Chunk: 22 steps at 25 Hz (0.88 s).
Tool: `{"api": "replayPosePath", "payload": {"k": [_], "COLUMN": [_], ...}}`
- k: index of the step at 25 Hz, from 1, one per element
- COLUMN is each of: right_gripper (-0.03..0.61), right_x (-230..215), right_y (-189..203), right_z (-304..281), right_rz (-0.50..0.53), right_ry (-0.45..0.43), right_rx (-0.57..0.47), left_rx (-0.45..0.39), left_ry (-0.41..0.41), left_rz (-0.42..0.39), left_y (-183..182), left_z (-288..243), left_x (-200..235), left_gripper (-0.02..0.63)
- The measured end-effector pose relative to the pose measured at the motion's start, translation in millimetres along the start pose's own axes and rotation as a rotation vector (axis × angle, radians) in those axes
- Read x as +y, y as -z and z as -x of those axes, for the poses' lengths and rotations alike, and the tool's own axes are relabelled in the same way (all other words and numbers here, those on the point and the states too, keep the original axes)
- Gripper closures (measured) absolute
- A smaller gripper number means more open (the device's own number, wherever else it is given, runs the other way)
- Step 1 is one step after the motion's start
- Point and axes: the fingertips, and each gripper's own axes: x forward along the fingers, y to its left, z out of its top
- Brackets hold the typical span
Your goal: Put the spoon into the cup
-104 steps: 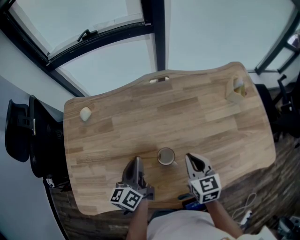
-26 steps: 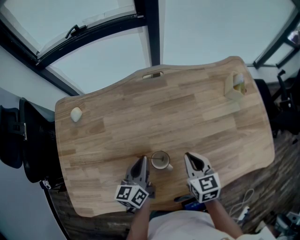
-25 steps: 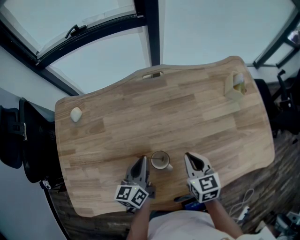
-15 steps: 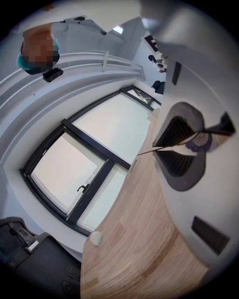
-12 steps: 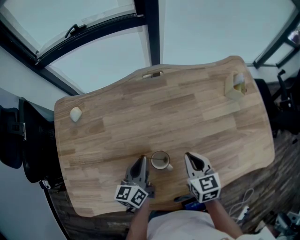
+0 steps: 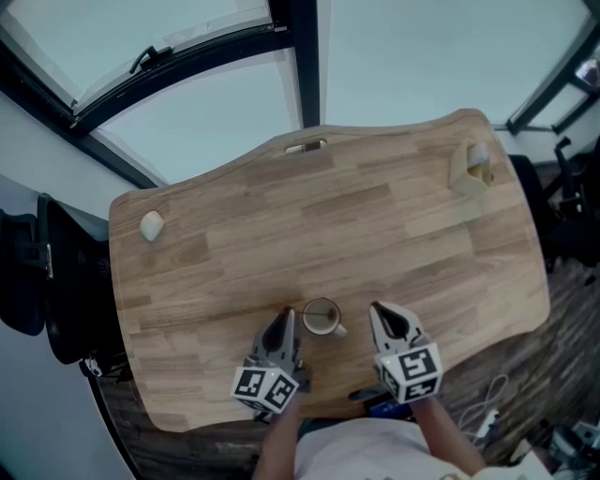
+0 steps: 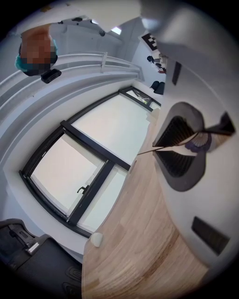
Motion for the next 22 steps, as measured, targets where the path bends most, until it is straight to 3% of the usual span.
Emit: {"api": "replayPosePath", "payload": {"k": [12,22], "right_gripper": [0.581,0.581], "right_x": [6,15], "right_y": [-4,-25], "right_z": [8,22], "right_rz": [0.003,0.034], "right_ry": [0.006,0.001], "right_rx": [-0.021,-0.116], "left_rx": [-0.043,-0.114], "left_ry": [-0.019,-0.08], "left_rz": [-0.006,-0.023], "left_y": [-10,-33], "left_z": [9,36], "left_x": [1,10], "left_gripper": [0.577,0.555]}}
